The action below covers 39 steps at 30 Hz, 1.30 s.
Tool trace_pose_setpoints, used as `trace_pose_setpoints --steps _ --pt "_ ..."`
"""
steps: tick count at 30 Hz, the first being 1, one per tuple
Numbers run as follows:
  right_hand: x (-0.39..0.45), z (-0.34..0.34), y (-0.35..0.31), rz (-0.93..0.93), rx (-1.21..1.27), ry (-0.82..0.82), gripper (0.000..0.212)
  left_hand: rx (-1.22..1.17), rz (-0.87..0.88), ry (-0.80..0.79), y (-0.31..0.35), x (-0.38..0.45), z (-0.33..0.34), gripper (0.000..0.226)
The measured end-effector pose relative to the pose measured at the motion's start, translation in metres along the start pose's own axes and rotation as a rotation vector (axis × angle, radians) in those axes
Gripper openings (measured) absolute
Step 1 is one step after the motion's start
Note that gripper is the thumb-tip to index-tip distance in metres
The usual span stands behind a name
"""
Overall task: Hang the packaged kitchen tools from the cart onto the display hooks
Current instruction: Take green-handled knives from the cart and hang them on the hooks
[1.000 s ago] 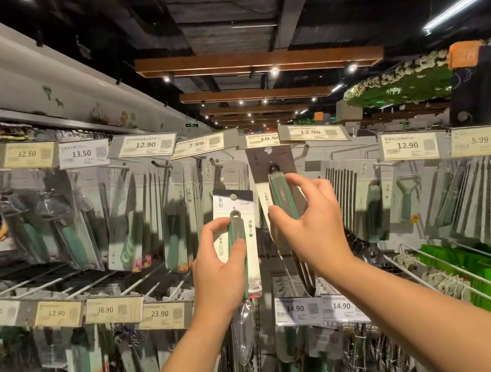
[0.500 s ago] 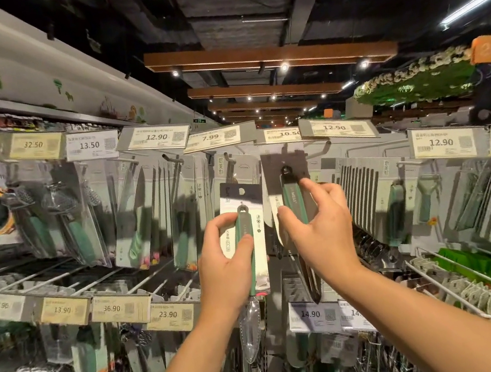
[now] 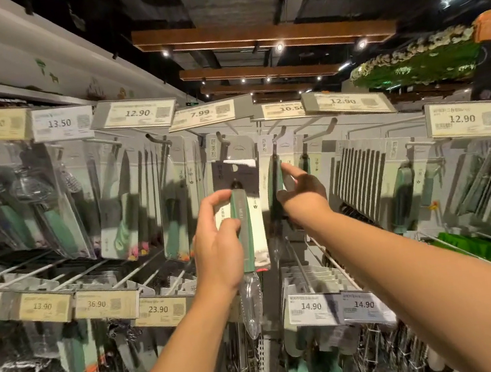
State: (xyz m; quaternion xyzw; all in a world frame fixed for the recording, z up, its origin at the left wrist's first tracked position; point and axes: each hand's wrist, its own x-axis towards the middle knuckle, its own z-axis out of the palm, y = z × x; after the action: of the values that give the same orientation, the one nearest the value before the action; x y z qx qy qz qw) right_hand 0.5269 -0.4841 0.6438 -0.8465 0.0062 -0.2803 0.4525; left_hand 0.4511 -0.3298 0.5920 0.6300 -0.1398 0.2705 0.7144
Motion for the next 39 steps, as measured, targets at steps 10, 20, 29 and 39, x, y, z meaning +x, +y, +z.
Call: trace_pose_setpoints --steps 10,20,29,39 --pt "0.019 0.004 0.013 0.027 -0.076 -0.02 0.059 -0.023 -0.073 -0.026 0.005 0.005 0.001 0.04" --pt "-0.087 -0.012 -0.006 -0.413 -0.059 -0.136 0.033 -0.203 -0.176 -0.012 0.005 0.001 0.005 0.043" --pt "-0.107 -0.023 0.009 -0.407 0.033 0.012 0.041 -0.058 -0.058 -0.135 0.016 -0.007 0.011 0.038" --pt "-0.112 -0.05 0.008 -0.432 0.042 0.137 0.049 1.032 0.12 -0.328 0.012 0.005 -0.029 0.026"
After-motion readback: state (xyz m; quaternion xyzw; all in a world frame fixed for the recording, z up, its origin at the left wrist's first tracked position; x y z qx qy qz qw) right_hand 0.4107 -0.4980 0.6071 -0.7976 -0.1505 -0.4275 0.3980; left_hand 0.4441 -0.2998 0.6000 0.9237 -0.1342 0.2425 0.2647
